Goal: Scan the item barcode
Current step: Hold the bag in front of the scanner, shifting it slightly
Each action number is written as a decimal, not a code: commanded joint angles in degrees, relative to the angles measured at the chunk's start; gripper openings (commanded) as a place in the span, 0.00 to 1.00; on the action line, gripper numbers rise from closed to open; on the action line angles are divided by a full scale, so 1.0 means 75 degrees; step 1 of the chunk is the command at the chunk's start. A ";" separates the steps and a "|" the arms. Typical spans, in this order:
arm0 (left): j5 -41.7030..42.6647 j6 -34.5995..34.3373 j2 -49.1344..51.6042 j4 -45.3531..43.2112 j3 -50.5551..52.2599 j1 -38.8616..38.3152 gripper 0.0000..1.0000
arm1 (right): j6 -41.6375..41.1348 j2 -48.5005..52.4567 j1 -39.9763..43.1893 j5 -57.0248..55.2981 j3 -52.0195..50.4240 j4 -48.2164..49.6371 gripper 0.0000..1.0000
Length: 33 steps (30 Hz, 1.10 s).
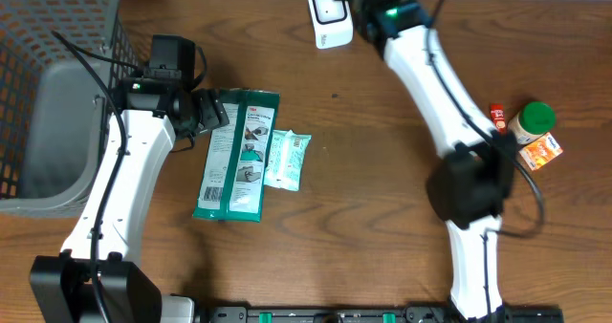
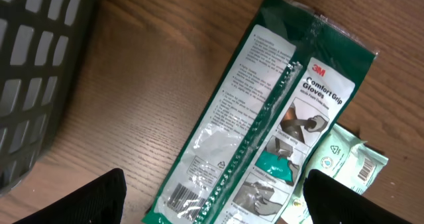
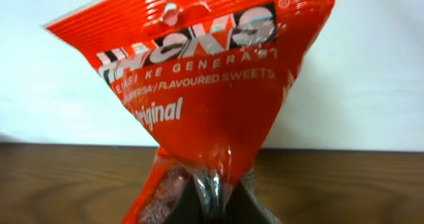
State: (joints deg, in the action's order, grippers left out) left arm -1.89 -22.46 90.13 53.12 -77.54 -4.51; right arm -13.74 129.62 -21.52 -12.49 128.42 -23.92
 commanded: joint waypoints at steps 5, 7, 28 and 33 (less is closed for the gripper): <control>-0.0096 0.0038 -0.0032 0.0026 -0.0119 0.0029 0.86 | 0.0041 -0.1687 0.0122 -0.0356 0.0128 -0.1763 0.01; -0.0096 0.0038 -0.0032 0.0026 -0.0119 0.0029 0.86 | -0.0125 -0.1824 0.0178 -0.0291 0.0128 -0.1979 0.01; -0.0096 0.0038 -0.0032 0.0026 -0.0119 0.0029 0.86 | -0.0819 0.1722 0.0163 0.0848 0.0117 0.1591 0.01; -0.0096 0.0038 -0.0032 0.0026 -0.0119 0.0029 0.86 | -0.0813 0.2436 0.0149 0.0848 0.0117 0.2328 0.01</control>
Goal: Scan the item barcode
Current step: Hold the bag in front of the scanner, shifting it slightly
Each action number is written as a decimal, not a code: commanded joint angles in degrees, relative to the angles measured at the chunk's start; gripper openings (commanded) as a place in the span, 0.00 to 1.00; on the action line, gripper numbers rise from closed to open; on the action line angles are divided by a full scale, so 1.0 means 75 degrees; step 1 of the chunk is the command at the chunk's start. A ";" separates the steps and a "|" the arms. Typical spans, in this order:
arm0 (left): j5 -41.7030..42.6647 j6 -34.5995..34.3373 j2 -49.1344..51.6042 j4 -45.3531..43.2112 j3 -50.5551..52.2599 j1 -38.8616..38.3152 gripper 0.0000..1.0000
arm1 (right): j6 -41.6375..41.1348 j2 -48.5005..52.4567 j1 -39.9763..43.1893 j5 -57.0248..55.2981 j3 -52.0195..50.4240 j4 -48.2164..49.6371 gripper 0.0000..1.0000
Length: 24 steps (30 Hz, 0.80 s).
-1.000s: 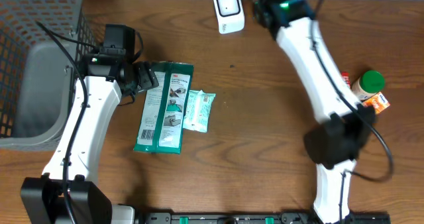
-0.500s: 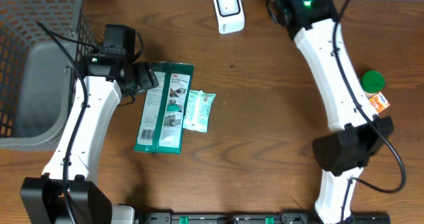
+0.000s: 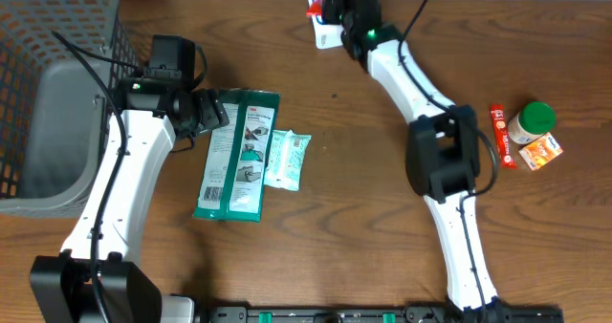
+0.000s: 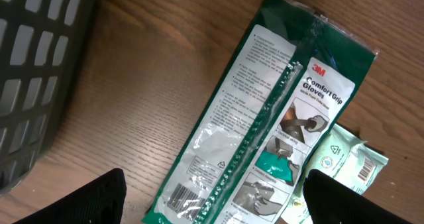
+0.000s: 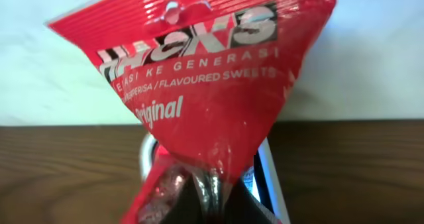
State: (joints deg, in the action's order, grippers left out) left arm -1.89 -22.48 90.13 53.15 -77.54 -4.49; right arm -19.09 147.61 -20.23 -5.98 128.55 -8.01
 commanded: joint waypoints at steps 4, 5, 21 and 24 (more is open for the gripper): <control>-0.0096 0.0041 -0.0032 0.0023 -0.0119 0.0026 0.86 | -0.0076 -0.0020 -0.0023 -0.0017 0.0102 0.0233 0.01; -0.0099 0.0041 -0.0032 0.0023 -0.0119 0.0026 0.86 | -0.0073 -0.0070 -0.0023 -0.0015 0.0102 0.0265 0.01; -0.0096 0.0044 -0.0032 0.0023 -0.0119 0.0026 0.86 | -0.0015 -0.0385 -0.0009 -0.0192 0.0102 0.0449 0.01; -0.0099 0.0041 -0.0032 0.0023 -0.0119 0.0026 0.86 | -0.0017 -0.0443 -0.0009 -0.0140 0.0102 0.0679 0.01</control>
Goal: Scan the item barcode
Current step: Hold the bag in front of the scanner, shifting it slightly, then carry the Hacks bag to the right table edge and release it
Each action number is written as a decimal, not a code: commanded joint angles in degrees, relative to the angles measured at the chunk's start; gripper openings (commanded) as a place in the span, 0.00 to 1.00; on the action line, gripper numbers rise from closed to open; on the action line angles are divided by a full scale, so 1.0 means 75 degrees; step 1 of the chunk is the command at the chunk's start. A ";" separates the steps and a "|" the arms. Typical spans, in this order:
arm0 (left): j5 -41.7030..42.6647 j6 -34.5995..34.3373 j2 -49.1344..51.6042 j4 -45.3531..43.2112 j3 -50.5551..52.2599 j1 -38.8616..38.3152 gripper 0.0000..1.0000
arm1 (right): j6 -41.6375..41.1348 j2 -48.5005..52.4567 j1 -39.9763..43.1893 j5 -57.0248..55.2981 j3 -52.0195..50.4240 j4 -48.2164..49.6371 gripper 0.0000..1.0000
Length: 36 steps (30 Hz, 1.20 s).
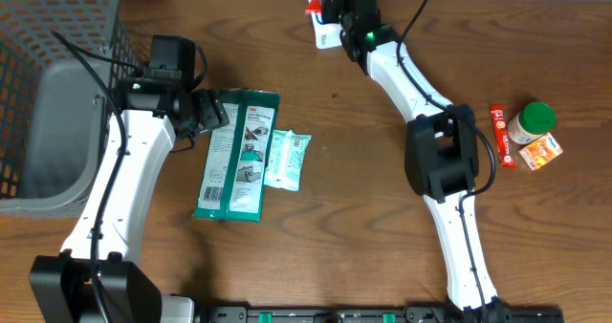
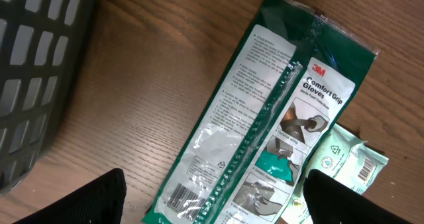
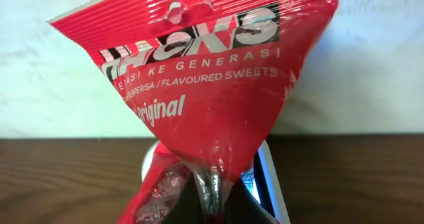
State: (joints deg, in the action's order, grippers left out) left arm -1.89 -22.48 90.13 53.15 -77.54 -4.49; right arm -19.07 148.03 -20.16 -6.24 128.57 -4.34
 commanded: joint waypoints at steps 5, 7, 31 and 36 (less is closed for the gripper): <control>-0.0099 0.0041 -0.0032 0.0023 -0.0119 0.0026 0.86 | -0.0020 -0.0589 -0.0023 -0.0117 0.0099 0.0184 0.01; -0.0096 0.0041 -0.0032 0.0023 -0.0119 0.0026 0.86 | -0.0020 -0.0589 -0.0023 -0.0356 0.0099 0.0076 0.01; -0.0099 0.0041 -0.0032 0.0023 -0.0119 0.0026 0.86 | -0.0082 -0.1985 -0.0122 -0.1011 0.0090 -0.1655 0.01; -0.0099 0.0041 -0.0032 0.0023 -0.0119 0.0026 0.86 | -0.0079 -0.3468 -0.0114 -0.1023 0.0090 -0.3978 0.01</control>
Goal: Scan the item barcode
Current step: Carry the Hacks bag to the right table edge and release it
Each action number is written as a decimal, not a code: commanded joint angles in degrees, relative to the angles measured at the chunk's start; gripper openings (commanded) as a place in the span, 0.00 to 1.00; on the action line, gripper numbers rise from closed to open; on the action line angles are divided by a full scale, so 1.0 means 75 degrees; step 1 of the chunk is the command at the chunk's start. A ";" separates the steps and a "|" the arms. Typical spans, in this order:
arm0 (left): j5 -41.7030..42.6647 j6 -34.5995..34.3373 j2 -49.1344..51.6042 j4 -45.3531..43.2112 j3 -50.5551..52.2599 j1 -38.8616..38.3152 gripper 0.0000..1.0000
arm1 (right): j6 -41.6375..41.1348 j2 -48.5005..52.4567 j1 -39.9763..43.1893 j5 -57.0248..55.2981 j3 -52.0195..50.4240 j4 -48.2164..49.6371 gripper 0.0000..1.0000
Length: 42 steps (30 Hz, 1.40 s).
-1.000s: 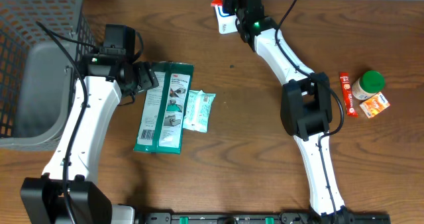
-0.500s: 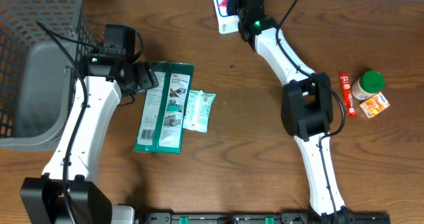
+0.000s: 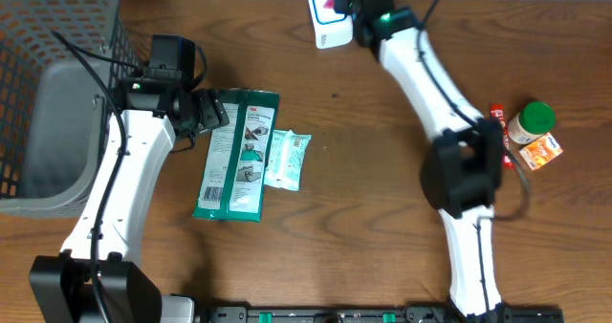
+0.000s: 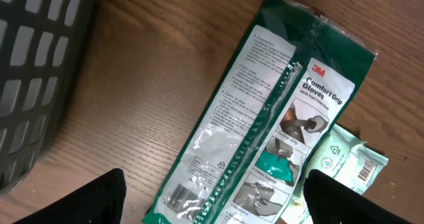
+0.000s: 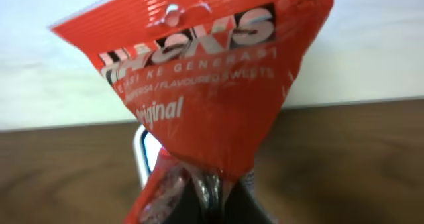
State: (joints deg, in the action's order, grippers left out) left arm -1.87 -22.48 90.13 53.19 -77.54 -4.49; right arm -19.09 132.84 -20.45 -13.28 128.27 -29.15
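Note:
A red packet of sweets [image 5: 205, 78] fills the right wrist view, with my right gripper [image 5: 213, 189] shut on its lower end. Just behind it stands the white scanner [image 5: 141, 151], which the overhead view shows at the table's far edge [image 3: 323, 27]. My right gripper is right beside the scanner's top. My left gripper [image 4: 212, 207] hangs open over a green gloves packet [image 4: 265, 131], nothing between its fingers.
A grey wire basket [image 3: 48, 94] fills the left side. A white-green wipes packet [image 3: 287, 159] lies against the gloves packet [image 3: 237, 156]. At the right sit a red tube [image 3: 499, 120], a green-capped bottle [image 3: 532, 120] and an orange box [image 3: 540, 153].
My right arm has swung a little to the right, so the scanner's face shows more in the overhead view. The red packet is still gripped. The left arm has not moved.
First my right gripper held the red packet beside the scanner, to its right. Then it held the packet in front of the scanner, and stayed there. Now it sits slightly right again. The left gripper stayed open over the gloves packet throughout.

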 commanded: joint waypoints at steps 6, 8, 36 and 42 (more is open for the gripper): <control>-0.0102 0.0041 -0.0032 0.0017 -0.0119 0.0026 0.86 | -0.0073 -0.2970 0.0087 -0.0085 0.0131 -0.4686 0.01; -0.0102 0.0041 -0.0032 0.0017 -0.0119 0.0026 0.86 | -0.0029 -0.3142 0.0140 -0.0087 0.0131 -0.5732 0.01; -0.0099 0.0044 -0.0032 0.0017 -0.0119 0.0026 0.86 | 0.1017 -0.3066 0.2200 -0.3188 -0.6586 -0.3127 0.07; -0.0102 0.0041 -0.0032 0.0017 -0.0119 0.0026 0.86 | 0.1029 -0.3069 0.2445 -0.3171 -0.6639 -0.2973 0.87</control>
State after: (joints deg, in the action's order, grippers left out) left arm -1.89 -22.48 90.13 53.15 -77.54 -4.51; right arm -12.14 110.24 -2.52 -34.94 78.65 -51.86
